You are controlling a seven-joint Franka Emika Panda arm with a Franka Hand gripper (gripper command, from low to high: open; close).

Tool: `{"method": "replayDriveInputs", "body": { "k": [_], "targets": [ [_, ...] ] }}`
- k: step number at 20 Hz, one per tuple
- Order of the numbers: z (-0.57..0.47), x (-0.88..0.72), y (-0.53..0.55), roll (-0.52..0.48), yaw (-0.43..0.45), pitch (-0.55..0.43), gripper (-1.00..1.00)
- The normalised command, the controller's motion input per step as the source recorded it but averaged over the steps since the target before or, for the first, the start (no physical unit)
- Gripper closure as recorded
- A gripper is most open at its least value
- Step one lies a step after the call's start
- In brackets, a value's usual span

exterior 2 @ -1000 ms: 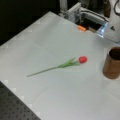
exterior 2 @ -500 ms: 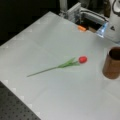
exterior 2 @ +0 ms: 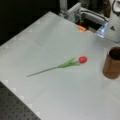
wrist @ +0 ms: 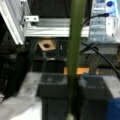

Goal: Flower insertion into a vase

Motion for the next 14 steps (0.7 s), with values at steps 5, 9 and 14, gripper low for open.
{"method": "replayDriveInputs", "body": {
  "k": [5,9,14],
  "targets": [
    [-0.02,0.45,0.12,-0.215,-0.006,0.299,1.0],
    [0.06,0.38,0.02,-0.158,0.089,0.295,1.0],
    [0.06,0.31,-0.05,-0.148,0.134,0.245,1.0]
  ]
}}
